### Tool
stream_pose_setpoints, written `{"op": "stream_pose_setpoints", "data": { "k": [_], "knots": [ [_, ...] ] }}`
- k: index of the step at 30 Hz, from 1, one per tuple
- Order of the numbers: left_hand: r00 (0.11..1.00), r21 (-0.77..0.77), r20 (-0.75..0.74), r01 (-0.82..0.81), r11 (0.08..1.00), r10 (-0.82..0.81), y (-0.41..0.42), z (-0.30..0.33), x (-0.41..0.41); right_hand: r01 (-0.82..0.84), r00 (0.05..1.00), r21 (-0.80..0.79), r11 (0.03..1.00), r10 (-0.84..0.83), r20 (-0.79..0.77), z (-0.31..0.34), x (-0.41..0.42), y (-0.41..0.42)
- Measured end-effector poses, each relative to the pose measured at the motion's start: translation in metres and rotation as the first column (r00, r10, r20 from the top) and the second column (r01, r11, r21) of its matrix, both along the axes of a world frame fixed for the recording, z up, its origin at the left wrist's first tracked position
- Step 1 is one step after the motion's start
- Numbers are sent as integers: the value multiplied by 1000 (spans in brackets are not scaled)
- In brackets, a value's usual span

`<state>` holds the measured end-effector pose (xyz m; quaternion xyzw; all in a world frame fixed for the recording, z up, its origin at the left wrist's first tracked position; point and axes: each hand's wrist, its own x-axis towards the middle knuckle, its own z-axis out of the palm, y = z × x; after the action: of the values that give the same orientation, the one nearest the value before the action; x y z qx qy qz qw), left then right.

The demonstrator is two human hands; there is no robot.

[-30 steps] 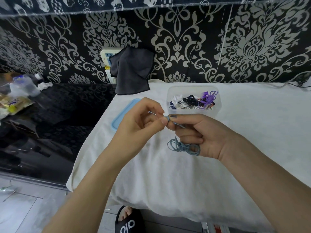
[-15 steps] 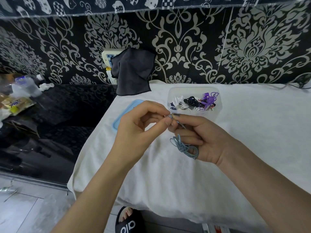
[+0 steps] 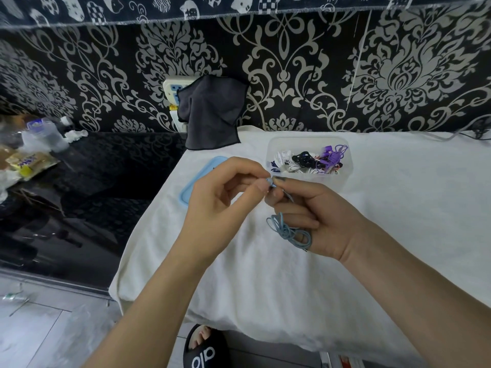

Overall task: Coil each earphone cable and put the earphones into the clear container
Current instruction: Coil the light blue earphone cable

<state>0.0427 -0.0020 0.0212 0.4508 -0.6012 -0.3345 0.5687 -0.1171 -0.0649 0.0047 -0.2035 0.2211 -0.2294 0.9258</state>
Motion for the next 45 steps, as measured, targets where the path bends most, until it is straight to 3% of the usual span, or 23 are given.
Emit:
{"op": "stream_pose_setpoints", "data": {
  "k": [7,12,28,42,45],
  "knots": [
    [998,48,-58,-19,999,22,-6,-3,-1,86,993,-40,996,-88,-75,3,4,4],
    [997,-1,-72,7,1000,-7,-7,-2,-3,112,993,-28,993,-112,-32,5,3,6],
    [995,-25,-103,11,1000,-14,-5,1,-4,-66,942,234,970,-17,336,-3,4,6],
    [995,0,-95,22,1000,-22,-2,3,-2,-100,922,223,970,7,386,-4,5,9],
    [997,13,-73,24,1000,-23,0,5,-2,-53,947,166,985,-4,322,-3,7,8]
  ]
}}
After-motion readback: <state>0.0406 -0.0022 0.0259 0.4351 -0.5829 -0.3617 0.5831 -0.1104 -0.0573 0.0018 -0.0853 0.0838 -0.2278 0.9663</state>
